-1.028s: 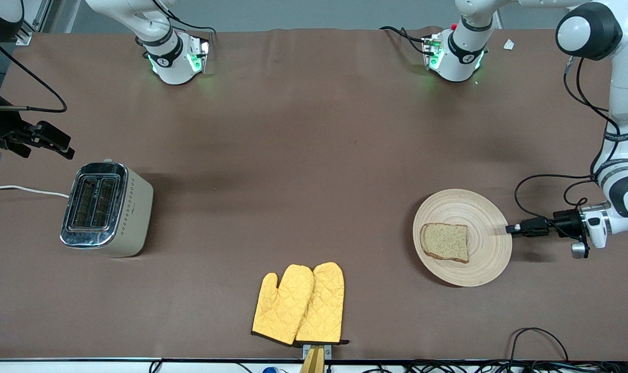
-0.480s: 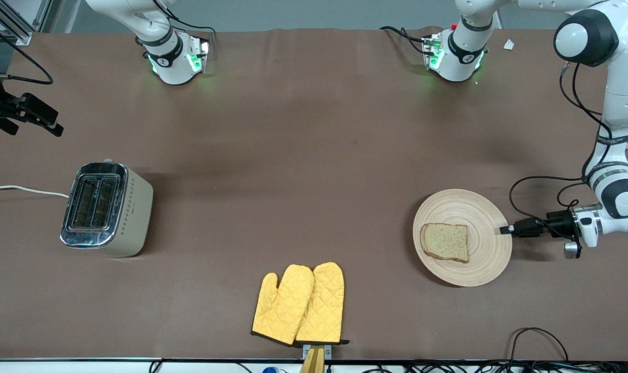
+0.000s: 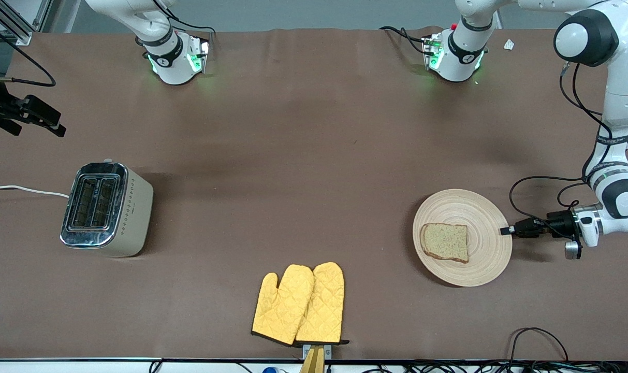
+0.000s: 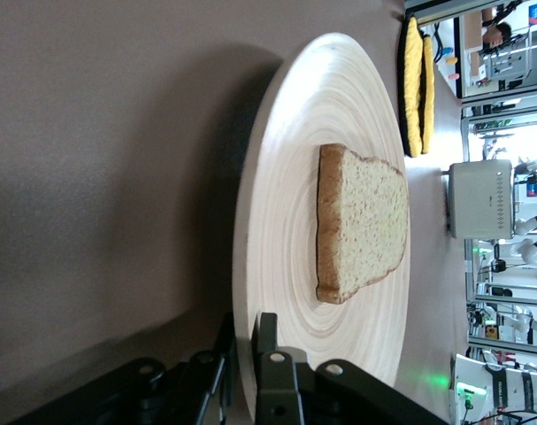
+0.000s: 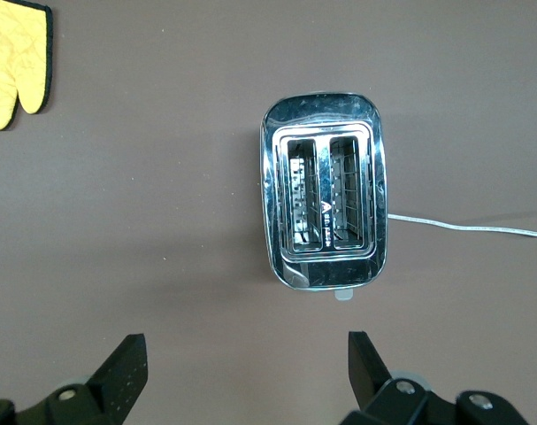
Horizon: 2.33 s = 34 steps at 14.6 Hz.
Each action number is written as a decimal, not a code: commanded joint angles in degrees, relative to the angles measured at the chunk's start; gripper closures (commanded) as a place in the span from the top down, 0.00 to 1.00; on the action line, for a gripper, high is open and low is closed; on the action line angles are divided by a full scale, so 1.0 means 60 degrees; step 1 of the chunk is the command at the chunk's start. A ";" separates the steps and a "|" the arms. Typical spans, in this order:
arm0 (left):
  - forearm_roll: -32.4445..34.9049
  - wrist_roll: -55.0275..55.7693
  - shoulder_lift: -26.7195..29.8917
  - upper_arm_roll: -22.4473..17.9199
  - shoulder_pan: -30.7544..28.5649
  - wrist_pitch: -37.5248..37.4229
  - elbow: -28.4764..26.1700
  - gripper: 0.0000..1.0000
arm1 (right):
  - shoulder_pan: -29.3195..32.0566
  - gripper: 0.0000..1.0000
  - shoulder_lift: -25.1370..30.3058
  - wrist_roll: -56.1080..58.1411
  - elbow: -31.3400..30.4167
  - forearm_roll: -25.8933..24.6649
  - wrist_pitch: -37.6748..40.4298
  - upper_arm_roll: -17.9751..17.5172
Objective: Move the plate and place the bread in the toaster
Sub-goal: 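Lower the left gripper against the plate rim, then push the plate toward the toaster while the right gripper approaches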
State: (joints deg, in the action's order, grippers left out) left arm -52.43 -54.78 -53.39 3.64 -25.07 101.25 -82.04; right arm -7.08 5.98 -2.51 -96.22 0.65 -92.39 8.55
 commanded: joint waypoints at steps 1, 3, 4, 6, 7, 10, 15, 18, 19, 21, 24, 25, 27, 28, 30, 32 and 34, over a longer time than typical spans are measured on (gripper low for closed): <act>-0.0109 -0.0290 -0.0067 0.0038 -0.0056 0.0029 0.0109 0.07 | -0.0021 1.00 0.0161 -0.0109 -0.0441 -0.0079 -0.0027 -0.0048; -0.0109 -0.0275 -0.0023 0.0038 -0.0056 -0.0058 0.0109 0.05 | -0.0051 1.00 0.0161 -0.0123 -0.0764 -0.0079 -0.0158 -0.0062; -0.0109 -0.0275 0.0020 0.0053 -0.0056 -0.0102 0.0109 0.04 | -0.0065 1.00 0.0161 -0.0123 -0.0808 -0.0079 -0.0202 -0.0062; -0.0109 -0.0144 0.0079 0.0242 -0.0056 -0.0597 0.0109 0.01 | -0.0065 1.00 0.0161 -0.0109 -0.0853 -0.0079 -0.0145 -0.0077; -0.0124 -0.0071 0.0094 0.0403 -0.0056 -0.0876 0.0109 0.01 | -0.0065 1.00 0.0161 -0.0109 -0.0867 -0.0079 -0.0086 -0.0077; -0.0022 0.0237 0.0094 0.1090 0.0046 -0.1185 0.0109 0.01 | -0.0065 1.00 0.0190 -0.0123 -0.0853 -0.0079 0.0163 -0.0077; 0.0285 0.1453 0.0255 0.1986 0.1127 -0.1289 0.0124 0.00 | -0.0460 1.00 0.0131 -0.0807 -0.0897 -0.0006 0.0076 -0.0092; -0.0108 0.1730 0.0299 0.2118 0.2255 -0.0458 0.0109 0.00 | -0.1046 1.00 -0.0014 -0.1660 -0.0911 -0.0006 -0.0274 -0.0092; -0.0138 0.2007 0.0372 0.2147 0.2650 -0.0193 0.0109 0.00 | -0.1134 1.00 -0.0189 -0.1748 -0.0926 -0.0006 -0.0450 -0.0092; -0.0429 0.2492 0.0372 0.2148 0.3368 0.0698 0.0095 0.00 | -0.1208 1.00 -0.0628 -0.2041 -0.0911 0.0097 -0.0787 -0.0106; -0.0592 0.2902 0.0358 0.2148 0.4306 0.1608 0.0080 0.00 | -0.1398 1.00 -0.1258 -0.2086 -0.0897 0.0857 -0.1183 -0.0092; -0.0651 0.3194 0.0343 0.2148 0.4658 0.2177 0.0065 0.00 | -0.1427 1.00 -0.1521 -0.2086 -0.0911 0.0960 -0.1315 -0.0092; -0.0884 0.3678 0.0314 0.2148 0.5244 0.3101 0.0036 0.01 | -0.1632 1.00 -0.1932 -0.2348 -0.0897 0.1136 -0.1592 -0.0092; -0.1234 0.3781 0.0285 0.2148 0.5595 0.3540 0.0036 0.01 | -0.1836 1.00 -0.2180 -0.2640 -0.0897 0.1137 -0.1812 -0.0092; -0.2141 0.3783 0.0255 0.2148 0.6196 0.4565 -0.0095 0.01 | -0.2377 1.00 -0.2693 -0.3313 -0.0897 0.1137 -0.2324 -0.0092; -0.2787 0.3768 0.0124 0.2148 0.6666 0.5343 -0.0125 0.01 | -0.2905 1.00 -0.3308 -0.3988 -0.0897 0.1137 -0.2895 -0.0077; -0.3183 0.3768 0.0123 0.2148 0.6959 0.5755 -0.0227 0.01 | -0.3170 1.00 -0.3777 -0.4165 -0.0897 0.1137 -0.3306 -0.0077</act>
State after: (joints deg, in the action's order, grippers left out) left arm -68.17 -32.35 -53.23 16.42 16.03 134.57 -82.84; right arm -24.72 -14.18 -25.65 -101.82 6.96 -110.27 7.56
